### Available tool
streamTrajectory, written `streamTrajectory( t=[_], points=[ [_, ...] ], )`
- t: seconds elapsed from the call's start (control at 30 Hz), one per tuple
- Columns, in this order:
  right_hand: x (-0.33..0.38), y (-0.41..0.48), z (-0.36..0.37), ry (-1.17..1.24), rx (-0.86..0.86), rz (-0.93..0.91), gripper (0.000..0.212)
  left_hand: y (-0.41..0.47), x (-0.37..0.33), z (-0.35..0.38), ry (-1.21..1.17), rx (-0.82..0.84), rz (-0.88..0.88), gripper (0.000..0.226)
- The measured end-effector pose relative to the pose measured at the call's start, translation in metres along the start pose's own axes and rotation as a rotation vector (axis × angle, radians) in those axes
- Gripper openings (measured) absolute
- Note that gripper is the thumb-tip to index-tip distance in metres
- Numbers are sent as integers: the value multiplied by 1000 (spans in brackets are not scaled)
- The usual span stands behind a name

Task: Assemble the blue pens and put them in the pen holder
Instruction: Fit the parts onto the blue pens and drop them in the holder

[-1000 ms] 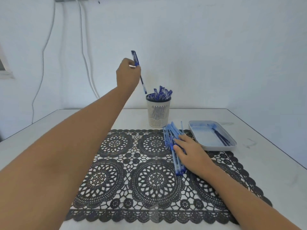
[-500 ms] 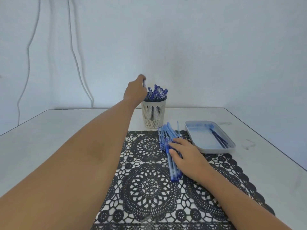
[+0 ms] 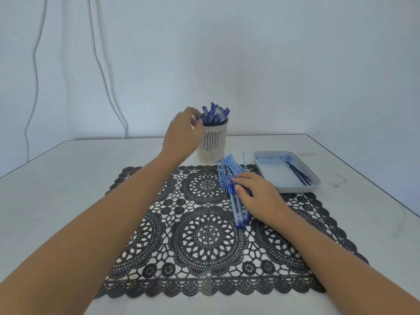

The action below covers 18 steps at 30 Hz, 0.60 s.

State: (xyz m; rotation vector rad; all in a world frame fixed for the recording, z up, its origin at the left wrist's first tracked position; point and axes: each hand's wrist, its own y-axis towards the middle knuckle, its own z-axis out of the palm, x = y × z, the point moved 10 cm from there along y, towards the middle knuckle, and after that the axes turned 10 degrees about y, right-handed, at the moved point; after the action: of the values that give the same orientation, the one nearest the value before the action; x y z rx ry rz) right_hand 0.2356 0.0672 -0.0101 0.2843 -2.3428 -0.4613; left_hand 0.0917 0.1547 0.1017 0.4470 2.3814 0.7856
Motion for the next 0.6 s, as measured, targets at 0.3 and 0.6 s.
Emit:
streamTrajectory(
  t=[0.3,0.6],
  points=[
    [0,-3,-17,2,-141,38,26,-119,-19,73,275,540,51,20],
    [-4,-3,-19,12,-165,57,25,-129,-20,79,416,650,-30,33]
  ],
)
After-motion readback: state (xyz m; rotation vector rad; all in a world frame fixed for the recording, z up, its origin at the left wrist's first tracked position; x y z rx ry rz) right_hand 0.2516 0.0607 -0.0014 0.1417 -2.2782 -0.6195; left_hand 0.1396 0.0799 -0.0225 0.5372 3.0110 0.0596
